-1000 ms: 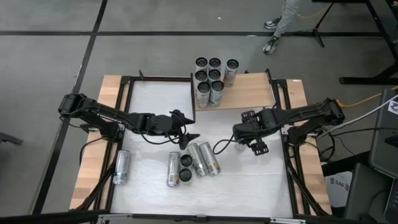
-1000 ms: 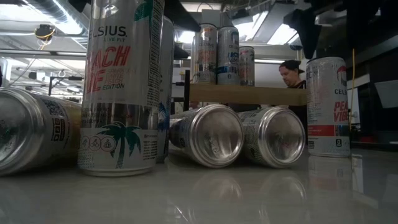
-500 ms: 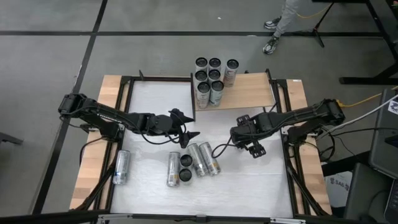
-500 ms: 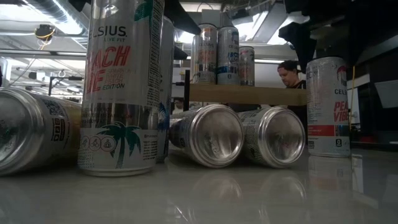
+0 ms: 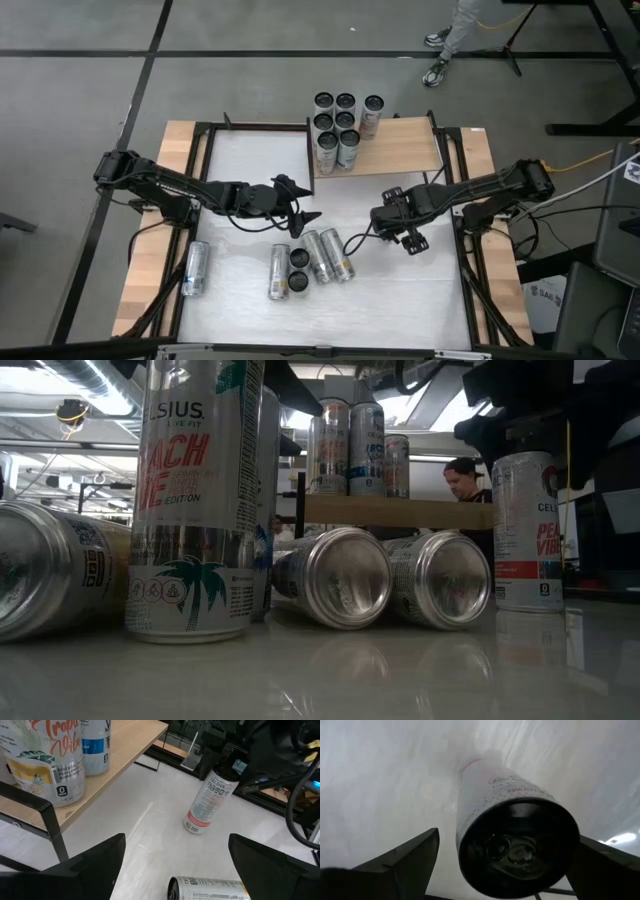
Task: Place canned beverage on shelf
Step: Put the pink soda can on the shelf aligned with the other pink soda can
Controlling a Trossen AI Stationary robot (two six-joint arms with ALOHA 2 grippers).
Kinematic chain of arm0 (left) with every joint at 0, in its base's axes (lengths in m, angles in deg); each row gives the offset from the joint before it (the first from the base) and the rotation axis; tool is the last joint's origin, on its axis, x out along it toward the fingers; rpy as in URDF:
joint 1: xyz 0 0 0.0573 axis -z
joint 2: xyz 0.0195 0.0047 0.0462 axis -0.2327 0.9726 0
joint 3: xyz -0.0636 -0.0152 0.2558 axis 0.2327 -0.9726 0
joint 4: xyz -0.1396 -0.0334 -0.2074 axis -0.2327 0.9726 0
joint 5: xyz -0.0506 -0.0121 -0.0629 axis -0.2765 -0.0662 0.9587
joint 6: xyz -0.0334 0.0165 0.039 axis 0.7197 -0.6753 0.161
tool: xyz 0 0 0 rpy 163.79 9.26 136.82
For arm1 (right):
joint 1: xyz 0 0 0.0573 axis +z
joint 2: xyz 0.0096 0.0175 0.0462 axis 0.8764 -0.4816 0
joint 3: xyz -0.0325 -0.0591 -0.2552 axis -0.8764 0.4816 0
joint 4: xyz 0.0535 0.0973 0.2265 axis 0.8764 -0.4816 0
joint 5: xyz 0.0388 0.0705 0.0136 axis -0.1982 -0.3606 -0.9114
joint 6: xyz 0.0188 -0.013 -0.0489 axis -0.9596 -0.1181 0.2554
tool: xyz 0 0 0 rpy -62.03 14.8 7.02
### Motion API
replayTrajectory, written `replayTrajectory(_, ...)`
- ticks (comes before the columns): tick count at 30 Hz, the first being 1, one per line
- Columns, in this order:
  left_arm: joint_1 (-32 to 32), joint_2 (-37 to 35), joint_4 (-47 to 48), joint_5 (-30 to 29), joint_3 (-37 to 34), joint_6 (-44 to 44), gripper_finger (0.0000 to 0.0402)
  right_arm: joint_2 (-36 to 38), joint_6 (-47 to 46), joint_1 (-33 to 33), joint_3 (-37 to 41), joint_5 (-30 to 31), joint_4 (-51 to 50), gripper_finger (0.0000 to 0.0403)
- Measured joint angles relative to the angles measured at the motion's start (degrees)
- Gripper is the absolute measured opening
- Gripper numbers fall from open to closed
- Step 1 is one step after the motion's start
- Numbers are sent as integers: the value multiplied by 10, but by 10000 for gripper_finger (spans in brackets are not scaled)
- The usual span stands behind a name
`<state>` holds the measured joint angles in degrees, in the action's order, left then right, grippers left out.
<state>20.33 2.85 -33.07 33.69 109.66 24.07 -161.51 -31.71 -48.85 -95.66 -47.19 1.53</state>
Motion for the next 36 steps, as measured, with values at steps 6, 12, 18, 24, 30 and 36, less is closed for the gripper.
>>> replayTrajectory(6, 0, 0, 0, 0, 0, 0, 349, 0, 5, 0, 1, 0, 19, 372)
replayTrajectory(12, 0, 0, 0, 0, 0, 3, 349, 0, 43, 0, 1, 12, 24, 372)
replayTrajectory(18, 0, 0, 0, 0, 0, 3, 349, 0, 47, 0, 1, 15, 25, 342)
replayTrajectory(24, 0, 0, 0, 0, 0, 4, 349, 0, 46, 0, 1, 14, 26, 270)
replayTrajectory(30, 0, 0, 0, -2, 0, 4, 349, 0, 22, 0, -3, 13, 21, 239)
replayTrajectory(36, 0, 0, 0, -2, 0, 4, 349, -2, -23, 0, -43, 4, 7, 259)
